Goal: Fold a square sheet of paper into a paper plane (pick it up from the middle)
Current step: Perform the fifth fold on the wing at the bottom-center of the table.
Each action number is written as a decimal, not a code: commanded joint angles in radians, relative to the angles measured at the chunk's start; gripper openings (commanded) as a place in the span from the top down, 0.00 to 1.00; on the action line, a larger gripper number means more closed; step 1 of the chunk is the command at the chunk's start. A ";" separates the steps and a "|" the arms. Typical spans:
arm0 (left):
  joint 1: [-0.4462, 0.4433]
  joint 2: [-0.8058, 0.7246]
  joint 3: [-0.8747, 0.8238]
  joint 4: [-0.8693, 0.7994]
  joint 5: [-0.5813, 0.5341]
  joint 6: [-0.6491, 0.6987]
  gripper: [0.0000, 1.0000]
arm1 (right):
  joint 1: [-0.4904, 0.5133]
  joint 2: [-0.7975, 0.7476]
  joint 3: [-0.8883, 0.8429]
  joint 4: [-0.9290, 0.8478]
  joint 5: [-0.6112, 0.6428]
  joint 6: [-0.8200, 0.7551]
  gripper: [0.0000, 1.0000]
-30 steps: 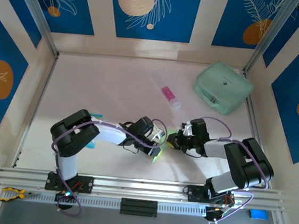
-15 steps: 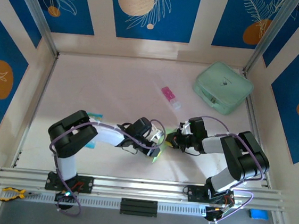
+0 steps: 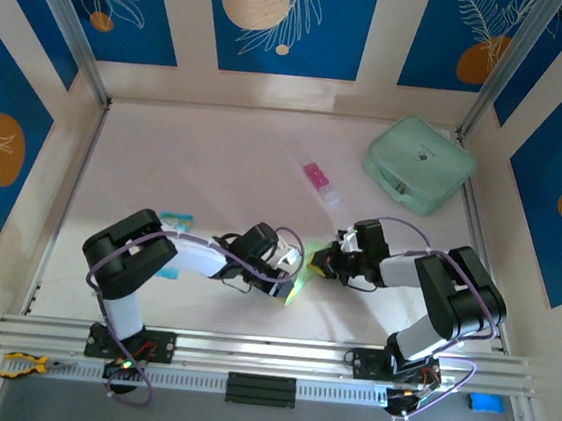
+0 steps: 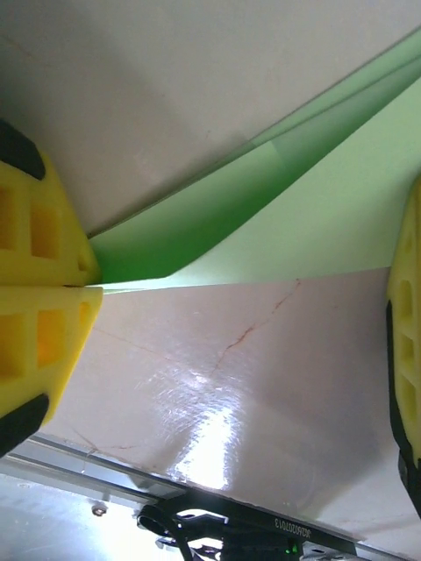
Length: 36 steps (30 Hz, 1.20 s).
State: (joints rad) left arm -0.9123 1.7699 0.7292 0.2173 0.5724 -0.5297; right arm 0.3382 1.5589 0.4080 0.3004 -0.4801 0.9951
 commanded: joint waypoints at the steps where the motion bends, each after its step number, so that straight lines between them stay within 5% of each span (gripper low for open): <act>1: 0.002 0.005 -0.052 -0.093 0.094 0.007 1.00 | -0.011 0.020 -0.008 -0.114 0.088 -0.016 0.93; 14: 0.004 -0.066 -0.015 -0.049 0.003 -0.051 0.75 | -0.003 0.012 -0.011 -0.130 0.100 -0.018 0.93; 20: 0.010 -0.063 -0.012 -0.010 -0.018 -0.079 0.71 | 0.001 0.012 -0.009 -0.130 0.101 -0.015 0.93; 30: 0.022 -0.048 -0.014 0.093 -0.027 -0.139 0.70 | 0.007 0.013 -0.008 -0.130 0.104 -0.011 0.93; 36: 0.024 -0.020 -0.005 0.110 0.002 -0.149 0.79 | 0.009 0.013 -0.006 -0.132 0.106 -0.010 0.94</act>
State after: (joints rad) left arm -0.8974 1.7256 0.7086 0.2996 0.5533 -0.6716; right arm 0.3431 1.5532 0.4171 0.2749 -0.4625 0.9916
